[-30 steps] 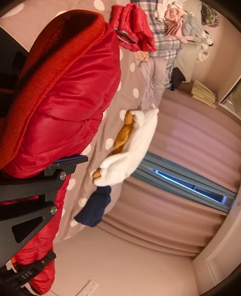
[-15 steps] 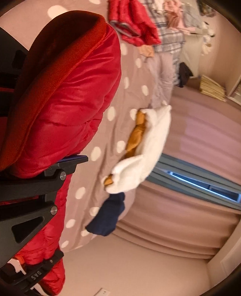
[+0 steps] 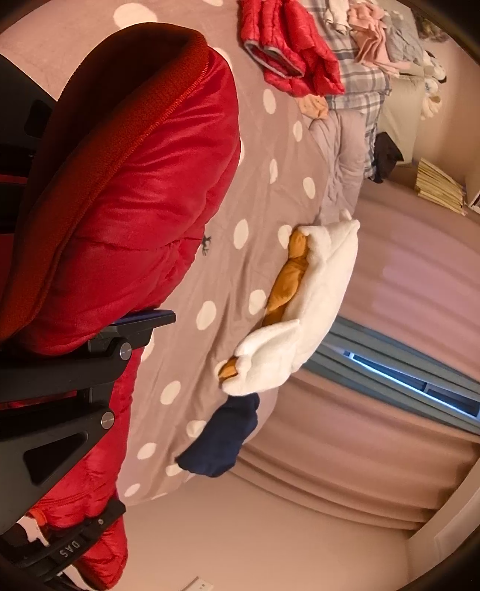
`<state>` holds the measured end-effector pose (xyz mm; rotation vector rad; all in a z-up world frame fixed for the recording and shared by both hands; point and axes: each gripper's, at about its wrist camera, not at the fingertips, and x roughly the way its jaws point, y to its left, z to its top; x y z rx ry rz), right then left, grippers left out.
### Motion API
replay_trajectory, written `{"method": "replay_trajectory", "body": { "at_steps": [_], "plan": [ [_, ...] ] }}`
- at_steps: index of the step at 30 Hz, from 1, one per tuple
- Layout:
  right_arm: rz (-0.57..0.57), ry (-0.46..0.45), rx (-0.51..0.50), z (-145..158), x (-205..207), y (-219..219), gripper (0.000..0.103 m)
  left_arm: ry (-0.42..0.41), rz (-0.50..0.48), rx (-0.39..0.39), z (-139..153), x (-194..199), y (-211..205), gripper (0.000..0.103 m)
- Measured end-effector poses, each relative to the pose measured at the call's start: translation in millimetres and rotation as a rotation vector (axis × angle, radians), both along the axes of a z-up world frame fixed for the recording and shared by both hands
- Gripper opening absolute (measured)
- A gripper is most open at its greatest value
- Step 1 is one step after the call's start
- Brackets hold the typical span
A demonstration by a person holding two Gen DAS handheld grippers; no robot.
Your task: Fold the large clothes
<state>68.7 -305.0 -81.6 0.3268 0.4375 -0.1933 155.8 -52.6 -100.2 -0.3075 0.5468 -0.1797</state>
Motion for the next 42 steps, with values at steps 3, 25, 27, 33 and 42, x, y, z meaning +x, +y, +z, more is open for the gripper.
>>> {"method": "replay_trajectory", "body": {
  "at_steps": [3,25,27,33,42],
  "plan": [
    [-0.005,0.006,-0.004,-1,1,0,0.016,-0.003,0.001,0.013,0,0,-2,0.017],
    [-0.019,0.021,-0.001,-4,1,0,0.016,-0.022,-0.007,0.056,1,-2,-10,0.017],
    [-0.022,0.026,0.005,-6,1,0,0.016,-0.014,-0.006,0.059,0,-2,-10,0.017],
    [-0.021,0.032,0.005,-6,2,1,0.017,0.005,-0.002,0.051,0,-2,-8,0.017],
    [-0.02,0.034,0.013,-8,2,1,0.024,0.012,-0.006,0.052,-1,-1,-11,0.023]
  ]
}}
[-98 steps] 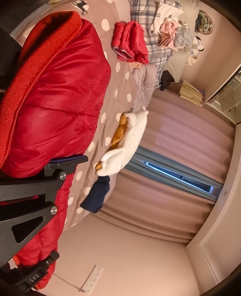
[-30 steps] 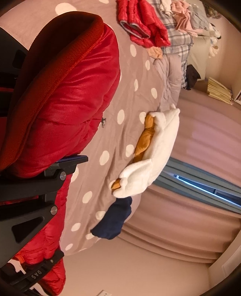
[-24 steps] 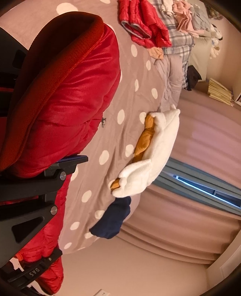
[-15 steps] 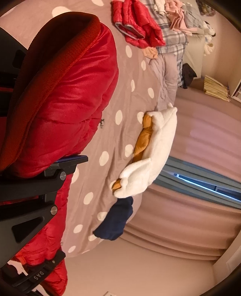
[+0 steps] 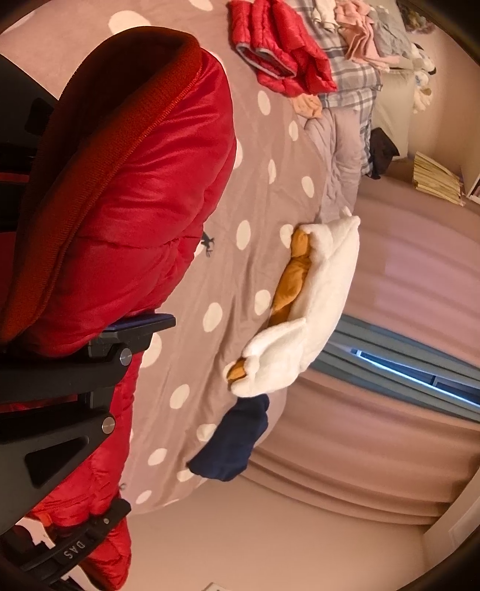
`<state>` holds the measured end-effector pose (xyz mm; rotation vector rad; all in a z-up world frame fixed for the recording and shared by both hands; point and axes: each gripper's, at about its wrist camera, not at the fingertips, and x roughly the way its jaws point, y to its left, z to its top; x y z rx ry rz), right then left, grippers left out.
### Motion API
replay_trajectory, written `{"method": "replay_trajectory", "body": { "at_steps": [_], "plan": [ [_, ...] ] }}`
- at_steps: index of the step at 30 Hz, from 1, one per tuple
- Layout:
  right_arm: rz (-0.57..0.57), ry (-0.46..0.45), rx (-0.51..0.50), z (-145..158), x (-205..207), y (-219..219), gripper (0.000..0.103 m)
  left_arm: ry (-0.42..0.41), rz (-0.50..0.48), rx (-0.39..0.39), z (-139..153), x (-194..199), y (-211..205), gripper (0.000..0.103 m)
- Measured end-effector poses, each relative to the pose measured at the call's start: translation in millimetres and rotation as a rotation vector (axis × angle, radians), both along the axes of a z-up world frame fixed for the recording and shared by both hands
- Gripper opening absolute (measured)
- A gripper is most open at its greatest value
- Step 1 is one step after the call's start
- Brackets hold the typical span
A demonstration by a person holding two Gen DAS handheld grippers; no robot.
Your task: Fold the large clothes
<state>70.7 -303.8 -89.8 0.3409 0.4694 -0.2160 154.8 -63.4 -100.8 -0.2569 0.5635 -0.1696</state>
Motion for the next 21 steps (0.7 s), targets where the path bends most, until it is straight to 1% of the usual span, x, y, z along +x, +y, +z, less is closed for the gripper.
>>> {"method": "replay_trajectory", "body": {
  "at_steps": [2,4,6,7,9,13,17,21],
  "plan": [
    [-0.001,0.005,0.007,-1.4,0.9,-0.5,0.025,0.002,-0.001,-0.001,-0.7,-0.2,0.0,0.026],
    [-0.001,0.01,0.011,-2.2,1.9,-0.5,0.026,-0.002,0.0,-0.005,-0.6,-0.6,0.4,0.036],
    [0.002,0.01,0.016,-2.5,2.3,-0.2,0.028,-0.016,0.019,-0.009,0.6,-3.2,2.0,0.05],
    [0.005,0.01,0.019,-2.7,2.6,-0.2,0.031,-0.028,0.028,-0.014,1.7,-4.7,3.1,0.052],
    [0.008,0.009,0.021,-2.9,2.7,0.6,0.034,-0.049,0.031,-0.025,3.9,-6.4,5.2,0.053],
    [0.009,0.007,0.021,-3.0,2.7,2.3,0.038,-0.049,0.033,-0.033,4.1,-3.9,7.0,0.054],
    [0.016,0.002,0.031,-3.4,1.9,3.3,0.047,-0.033,0.035,-0.037,1.5,-0.3,6.5,0.054],
    [0.015,0.005,0.027,-3.7,2.5,4.3,0.049,-0.041,0.035,-0.03,2.6,-2.8,5.5,0.054]
  ]
}}
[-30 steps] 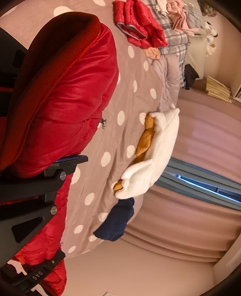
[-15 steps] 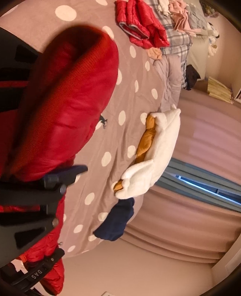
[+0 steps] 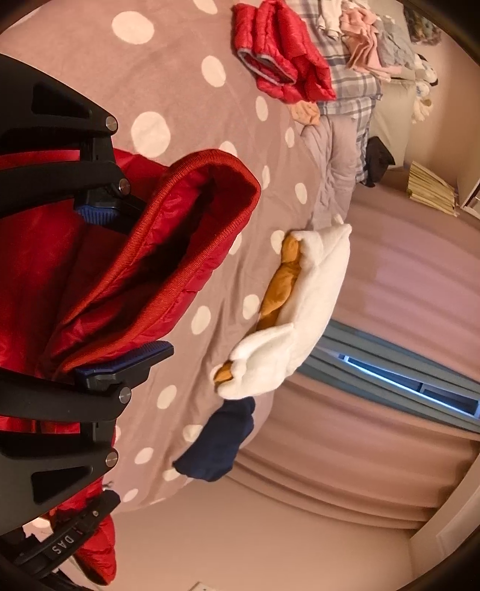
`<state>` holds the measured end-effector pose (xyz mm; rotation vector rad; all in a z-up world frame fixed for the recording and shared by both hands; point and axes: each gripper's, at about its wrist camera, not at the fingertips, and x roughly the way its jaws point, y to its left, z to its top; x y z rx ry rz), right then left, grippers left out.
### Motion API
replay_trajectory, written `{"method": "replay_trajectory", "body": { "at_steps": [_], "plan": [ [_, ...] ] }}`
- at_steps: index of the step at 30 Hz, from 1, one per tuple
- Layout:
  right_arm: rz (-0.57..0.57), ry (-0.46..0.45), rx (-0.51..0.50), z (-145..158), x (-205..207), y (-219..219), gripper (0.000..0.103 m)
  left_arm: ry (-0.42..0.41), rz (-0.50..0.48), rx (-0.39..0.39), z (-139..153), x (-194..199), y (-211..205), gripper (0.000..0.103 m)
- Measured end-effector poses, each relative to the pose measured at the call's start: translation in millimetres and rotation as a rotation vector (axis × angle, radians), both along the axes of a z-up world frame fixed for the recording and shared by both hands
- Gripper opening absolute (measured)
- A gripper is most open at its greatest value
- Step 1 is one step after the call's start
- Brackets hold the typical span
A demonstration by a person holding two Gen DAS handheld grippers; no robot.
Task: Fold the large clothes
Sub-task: 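Open both tools and lift them off the folded jacket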
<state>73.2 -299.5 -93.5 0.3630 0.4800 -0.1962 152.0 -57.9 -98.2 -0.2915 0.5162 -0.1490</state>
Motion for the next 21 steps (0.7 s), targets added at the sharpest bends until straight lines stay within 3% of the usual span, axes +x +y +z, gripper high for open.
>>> {"method": "replay_trajectory", "body": {
  "at_steps": [9,14,21],
  "plan": [
    [0.007,-0.017,-0.004,2.5,-2.7,1.6,0.054,-0.014,0.009,0.001,2.3,-2.6,1.0,0.057],
    [0.025,-0.047,-0.007,6.8,-6.0,4.1,0.064,-0.025,0.019,-0.001,4.7,-4.4,2.0,0.057],
    [0.031,-0.058,-0.011,9.1,-7.0,5.8,0.069,-0.036,0.032,0.008,6.0,-6.1,2.1,0.058]
  ]
}}
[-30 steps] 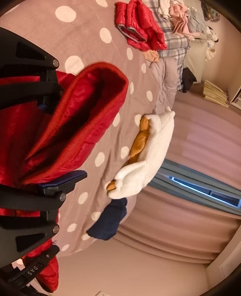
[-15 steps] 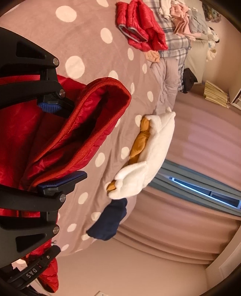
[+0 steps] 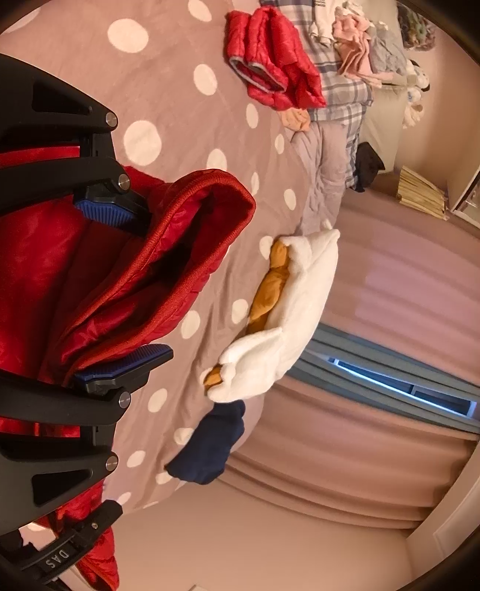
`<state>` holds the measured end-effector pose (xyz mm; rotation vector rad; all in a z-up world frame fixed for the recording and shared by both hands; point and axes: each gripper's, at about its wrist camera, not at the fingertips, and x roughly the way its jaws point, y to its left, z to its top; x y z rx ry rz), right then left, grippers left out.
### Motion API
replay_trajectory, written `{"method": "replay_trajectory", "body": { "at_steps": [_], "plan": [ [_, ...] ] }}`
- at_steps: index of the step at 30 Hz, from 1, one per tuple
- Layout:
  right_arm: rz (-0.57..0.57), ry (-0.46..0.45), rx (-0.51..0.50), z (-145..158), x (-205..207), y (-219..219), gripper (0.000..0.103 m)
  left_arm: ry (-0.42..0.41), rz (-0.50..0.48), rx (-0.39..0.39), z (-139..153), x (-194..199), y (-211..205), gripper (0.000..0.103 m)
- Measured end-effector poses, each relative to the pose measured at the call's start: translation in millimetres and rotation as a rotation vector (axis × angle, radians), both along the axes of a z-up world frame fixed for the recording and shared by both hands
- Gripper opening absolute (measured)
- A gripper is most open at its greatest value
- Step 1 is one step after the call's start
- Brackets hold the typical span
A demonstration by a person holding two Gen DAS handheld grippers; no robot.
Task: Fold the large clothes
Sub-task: 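Open both tools and lift them off the folded jacket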
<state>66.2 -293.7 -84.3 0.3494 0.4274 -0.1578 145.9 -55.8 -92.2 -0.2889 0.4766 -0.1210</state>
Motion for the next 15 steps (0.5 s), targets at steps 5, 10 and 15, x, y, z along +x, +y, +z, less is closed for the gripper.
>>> {"method": "replay_trajectory", "body": {
  "at_steps": [5,10,15],
  "plan": [
    [0.012,-0.027,0.003,5,-4,2,0.075,-0.005,0.006,-0.009,2,-1,2,0.063],
    [0.02,-0.049,-0.011,9,-8,5,0.077,-0.028,0.02,-0.019,6,-5,7,0.067],
    [0.019,-0.048,-0.017,11,-9,8,0.079,-0.031,0.03,-0.024,7,-4,8,0.069]
  ]
}}
